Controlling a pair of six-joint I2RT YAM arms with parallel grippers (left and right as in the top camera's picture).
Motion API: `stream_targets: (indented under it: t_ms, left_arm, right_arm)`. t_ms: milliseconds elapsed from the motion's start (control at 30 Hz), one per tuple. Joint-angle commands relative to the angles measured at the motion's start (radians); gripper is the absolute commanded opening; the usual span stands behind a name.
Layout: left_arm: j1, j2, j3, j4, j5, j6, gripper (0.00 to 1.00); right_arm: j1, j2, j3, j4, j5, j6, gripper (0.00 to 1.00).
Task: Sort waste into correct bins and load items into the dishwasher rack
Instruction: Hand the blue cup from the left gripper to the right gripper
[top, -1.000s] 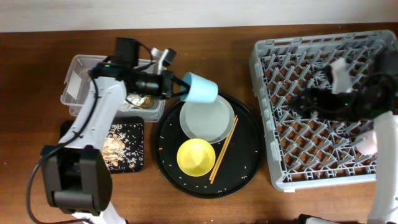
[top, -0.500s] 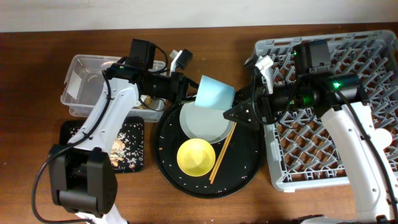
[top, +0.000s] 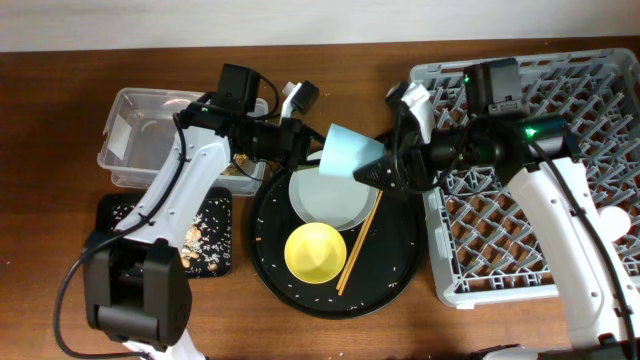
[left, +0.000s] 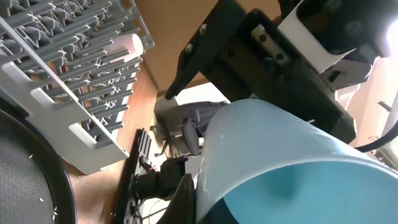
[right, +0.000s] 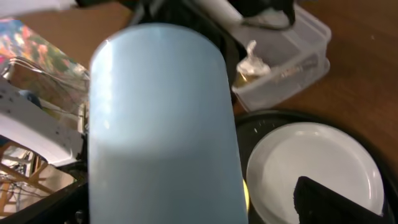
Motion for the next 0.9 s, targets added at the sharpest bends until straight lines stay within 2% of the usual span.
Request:
stream_targets:
  t_ms: [0, 100, 233, 400, 433, 500, 567, 767, 867]
  left_arm:
    - [-0.004, -0.015, 0.008, -0.001, 0.042, 0.002, 0.01]
    - [-0.003, -0.015, 0.008, -0.001, 0.042, 0.002, 0.01]
    - [-0.003, -0.015, 0.008, 0.003, 0.042, 0.002, 0.00]
    - [-0.003, -0.015, 0.008, 0.003, 0.034, 0.002, 0.00]
    - [-0.004, -0.015, 0.008, -0.001, -0.100, 0.002, 0.15]
    - [-0.004, -0.015, 0.008, -0.021, -0.276, 0.002, 0.30]
    - [-0.001, -0.015, 0.008, -0.060, -0.518, 0.002, 0.35]
    - [0.042, -0.068, 0.008, -0.120, -0.812, 0.002, 0.43]
    - [0.084, -0.150, 0.008, -0.209, -1.072, 0.002, 0.43]
  right_arm:
    - [0.003, 0.012, -0.003, 0.015, -0.121, -0.008, 0.95]
    - [0.018, 0.012, -0.003, 0.016, -0.140, -0.008, 0.87]
    - [0.034, 0.012, -0.003, 0.016, -0.135, -0.007, 0.69]
    - [0.034, 0.012, -0.003, -0.015, -0.050, -0.007, 0.61]
    - [0.033, 0.012, -0.003, -0.034, -0.007, -0.007, 0.57]
    - [0.033, 0.012, -0.003, -0.052, 0.040, -0.006, 0.53]
    - [0.032, 0.012, -0.003, -0.082, 0.115, -0.001, 0.50]
    - [-0.055, -0.008, 0.022, -0.142, 0.401, 0.184, 0.47]
    - [-0.165, -0.013, 0.088, -0.217, 0.651, 0.337, 0.47]
